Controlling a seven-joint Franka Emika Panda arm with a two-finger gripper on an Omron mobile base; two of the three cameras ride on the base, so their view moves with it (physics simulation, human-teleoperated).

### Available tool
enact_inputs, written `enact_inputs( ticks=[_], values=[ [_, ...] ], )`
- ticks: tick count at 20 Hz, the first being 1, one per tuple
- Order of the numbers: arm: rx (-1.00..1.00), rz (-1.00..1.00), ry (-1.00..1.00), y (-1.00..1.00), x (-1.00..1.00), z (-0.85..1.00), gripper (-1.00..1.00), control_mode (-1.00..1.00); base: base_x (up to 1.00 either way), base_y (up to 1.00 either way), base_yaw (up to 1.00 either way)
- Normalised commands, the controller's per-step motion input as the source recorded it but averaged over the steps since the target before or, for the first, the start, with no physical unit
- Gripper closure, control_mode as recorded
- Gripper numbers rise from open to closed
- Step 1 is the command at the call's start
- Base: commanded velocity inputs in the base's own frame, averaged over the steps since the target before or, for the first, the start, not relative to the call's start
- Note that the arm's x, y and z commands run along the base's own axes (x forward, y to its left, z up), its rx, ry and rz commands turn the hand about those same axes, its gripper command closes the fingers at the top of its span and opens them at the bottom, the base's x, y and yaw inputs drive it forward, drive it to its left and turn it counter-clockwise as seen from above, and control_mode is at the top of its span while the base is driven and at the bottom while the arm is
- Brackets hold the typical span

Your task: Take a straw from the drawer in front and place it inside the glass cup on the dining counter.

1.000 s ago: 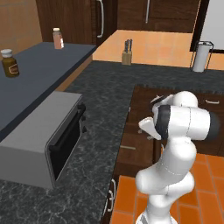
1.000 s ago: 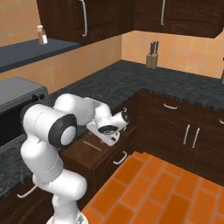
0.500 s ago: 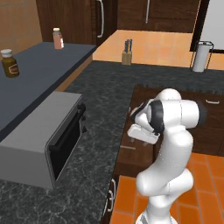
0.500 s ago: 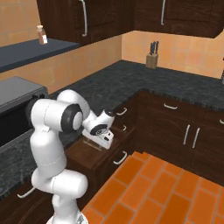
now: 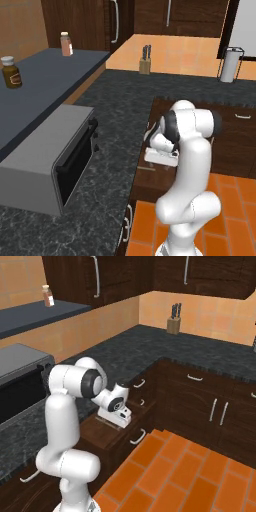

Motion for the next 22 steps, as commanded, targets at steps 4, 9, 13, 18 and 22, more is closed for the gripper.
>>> enact_inputs(
  ticks=[4,9,13,18,22],
  values=[
    [-0.06,-0.02,0.1,-0.44,0.09,-0.32,-1.0,-1.0,0.0,0.0,0.0],
    [-0.04,-0.03,0.03,-0.72,-0.06,-0.12,-1.0,-1.0,0.0,0.0,0.0],
    [0.0,-0.05,-0.01,-1.0,-0.55,0.01,-1.0,-1.0,0.0,0.0,0.0],
    [0.0,-0.05,-0.03,-1.0,-0.57,0.02,-1.0,-1.0,0.0,0.0,0.0],
    [0.0,0.02,-0.07,-0.38,-0.45,0.42,-1.0,-1.0,0.0,0.0,0.0]
  ],
)
